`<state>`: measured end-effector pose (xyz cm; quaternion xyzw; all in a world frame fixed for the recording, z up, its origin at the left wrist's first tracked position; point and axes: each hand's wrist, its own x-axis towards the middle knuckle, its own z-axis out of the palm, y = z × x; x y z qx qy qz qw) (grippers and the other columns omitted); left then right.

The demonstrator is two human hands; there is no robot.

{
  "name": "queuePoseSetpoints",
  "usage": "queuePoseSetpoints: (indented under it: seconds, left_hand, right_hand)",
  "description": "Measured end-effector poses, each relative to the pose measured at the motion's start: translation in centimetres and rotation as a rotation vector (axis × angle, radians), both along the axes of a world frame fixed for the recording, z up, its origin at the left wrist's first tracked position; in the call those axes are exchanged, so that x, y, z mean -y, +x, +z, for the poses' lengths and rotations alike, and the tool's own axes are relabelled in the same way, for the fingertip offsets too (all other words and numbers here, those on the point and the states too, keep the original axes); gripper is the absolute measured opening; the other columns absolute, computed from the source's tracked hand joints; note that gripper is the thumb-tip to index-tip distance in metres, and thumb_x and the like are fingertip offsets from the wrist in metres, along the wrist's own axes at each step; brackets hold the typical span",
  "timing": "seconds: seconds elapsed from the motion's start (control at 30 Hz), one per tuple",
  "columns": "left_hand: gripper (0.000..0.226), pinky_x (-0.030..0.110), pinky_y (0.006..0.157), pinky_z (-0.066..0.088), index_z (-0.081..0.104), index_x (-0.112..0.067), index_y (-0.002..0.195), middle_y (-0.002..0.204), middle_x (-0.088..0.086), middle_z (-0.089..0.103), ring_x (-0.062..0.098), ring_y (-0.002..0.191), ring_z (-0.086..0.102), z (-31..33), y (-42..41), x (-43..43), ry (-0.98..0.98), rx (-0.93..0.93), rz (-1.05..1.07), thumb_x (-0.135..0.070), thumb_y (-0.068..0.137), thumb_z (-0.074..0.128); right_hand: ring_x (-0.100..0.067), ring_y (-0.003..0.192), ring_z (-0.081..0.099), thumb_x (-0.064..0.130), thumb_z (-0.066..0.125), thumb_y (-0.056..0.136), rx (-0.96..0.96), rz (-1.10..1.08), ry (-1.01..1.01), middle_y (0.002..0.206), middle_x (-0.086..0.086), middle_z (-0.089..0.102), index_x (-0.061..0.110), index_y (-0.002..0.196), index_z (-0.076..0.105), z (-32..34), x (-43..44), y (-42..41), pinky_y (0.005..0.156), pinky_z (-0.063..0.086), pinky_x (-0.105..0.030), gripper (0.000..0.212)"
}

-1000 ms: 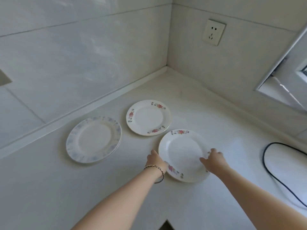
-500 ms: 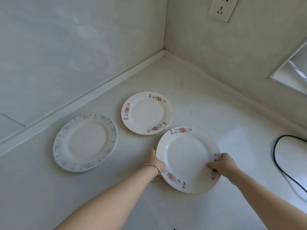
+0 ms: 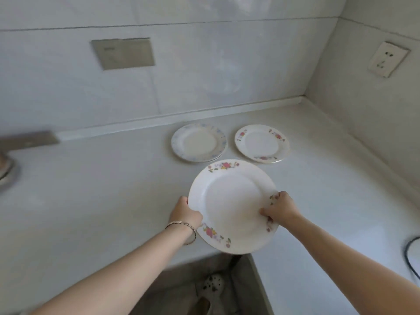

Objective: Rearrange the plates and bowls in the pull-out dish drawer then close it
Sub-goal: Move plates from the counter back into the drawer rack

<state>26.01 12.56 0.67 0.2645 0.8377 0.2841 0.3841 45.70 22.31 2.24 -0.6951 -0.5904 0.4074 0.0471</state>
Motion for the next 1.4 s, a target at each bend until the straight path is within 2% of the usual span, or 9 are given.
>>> queuePoseSetpoints:
  seconds: [0.17,0.3,0.47,0.6,0.73,0.9,1.07,1.2,1.4]
  left_hand:
    - [0.026,0.035,0.081,0.055,0.046,-0.014,0.097,0.095,0.005,0.056,0.028,0.091,0.062,1.3,-2.5,13.5,-0.034,0.019,0.27,0.003,0.079,0.054]
    - [0.022,0.031,0.071,0.05,0.048,-0.013,0.097,0.093,0.006,0.056,0.025,0.084,0.056,1.8,-4.7,23.7,-0.112,0.015,0.408,0.002,0.082,0.053]
    - [0.022,0.041,0.083,0.056,0.054,-0.005,0.103,0.098,0.012,0.061,0.027,0.088,0.056,1.1,-7.4,35.4,-0.205,0.029,0.568,0.003,0.082,0.053]
    - [0.023,0.028,0.06,0.051,0.052,-0.011,0.099,0.095,0.007,0.055,0.023,0.085,0.052,0.0,-9.1,43.2,-0.236,0.045,0.693,0.007,0.086,0.049]
    - [0.021,0.043,0.088,0.055,0.062,-0.001,0.097,0.099,0.014,0.065,0.03,0.099,0.062,-1.5,-12.5,49.6,-0.286,0.095,0.743,0.009,0.084,0.05]
    - [0.03,0.045,0.092,0.053,0.058,0.002,0.115,0.118,0.02,0.063,0.033,0.108,0.062,-4.6,-19.6,55.3,-0.316,0.1,0.721,0.006,0.085,0.052]
    - [0.036,0.027,0.082,0.046,0.054,-0.001,0.122,0.123,0.015,0.061,0.028,0.104,0.058,-9.4,-28.9,59.8,-0.357,0.083,0.612,0.003,0.086,0.054]
    - [0.039,0.035,0.088,0.052,0.052,-0.007,0.121,0.117,0.013,0.063,0.026,0.096,0.058,-13.8,-35.1,62.0,-0.39,0.099,0.59,0.004,0.084,0.048]
    - [0.041,0.034,0.09,0.05,0.055,-0.011,0.122,0.118,0.011,0.064,0.029,0.109,0.06,-21.5,-42.3,62.6,-0.417,0.133,0.56,0.002,0.084,0.045]
  right_hand:
    - [-0.024,0.09,0.05,0.016,0.069,0.078,0.003,0.313,-0.011,0.101,-0.007,0.053,0.002,0.124,0.044,1.3,8.7,-5.1,0.07,0.04,-0.031,0.054]
    - [-0.025,0.094,0.052,0.021,0.07,0.079,-0.022,0.513,-0.047,0.114,-0.013,0.059,0.001,0.126,0.044,0.9,16.8,-9.5,0.072,0.039,-0.029,0.057]
    - [-0.028,0.102,0.06,0.019,0.064,0.081,-0.047,0.693,-0.11,0.111,-0.014,0.063,-0.001,0.121,0.047,-1.4,26.3,-14.4,0.077,0.048,-0.033,0.048]
    - [-0.028,0.099,0.061,0.015,0.057,0.085,-0.036,0.803,-0.174,0.107,-0.013,0.064,0.0,0.119,0.047,-2.9,33.3,-18.0,0.07,0.043,-0.028,0.038]
    - [-0.025,0.089,0.061,0.011,0.056,0.084,-0.013,0.897,-0.224,0.084,-0.004,0.065,0.0,0.112,0.05,-4.9,39.0,-22.2,0.07,0.047,-0.031,0.031]
    - [-0.032,0.106,0.062,0.01,0.056,0.086,0.03,0.89,-0.246,0.108,-0.017,0.064,-0.005,0.112,0.052,-8.0,44.8,-28.7,0.086,0.05,-0.035,0.03]
    - [-0.031,0.112,0.057,0.01,0.051,0.091,0.112,0.812,-0.279,0.121,-0.019,0.059,-0.004,0.119,0.046,-12.3,50.6,-36.8,0.077,0.043,-0.03,0.032]
    - [-0.033,0.117,0.054,0.006,0.056,0.086,0.132,0.668,-0.33,0.125,-0.02,0.056,-0.005,0.123,0.043,-16.2,54.0,-42.7,0.088,0.043,-0.031,0.04]
    - [-0.033,0.112,0.059,0.01,0.063,0.083,0.174,0.513,-0.398,0.119,-0.017,0.064,0.003,0.124,0.053,-23.9,55.9,-49.0,0.093,0.047,-0.035,0.043]
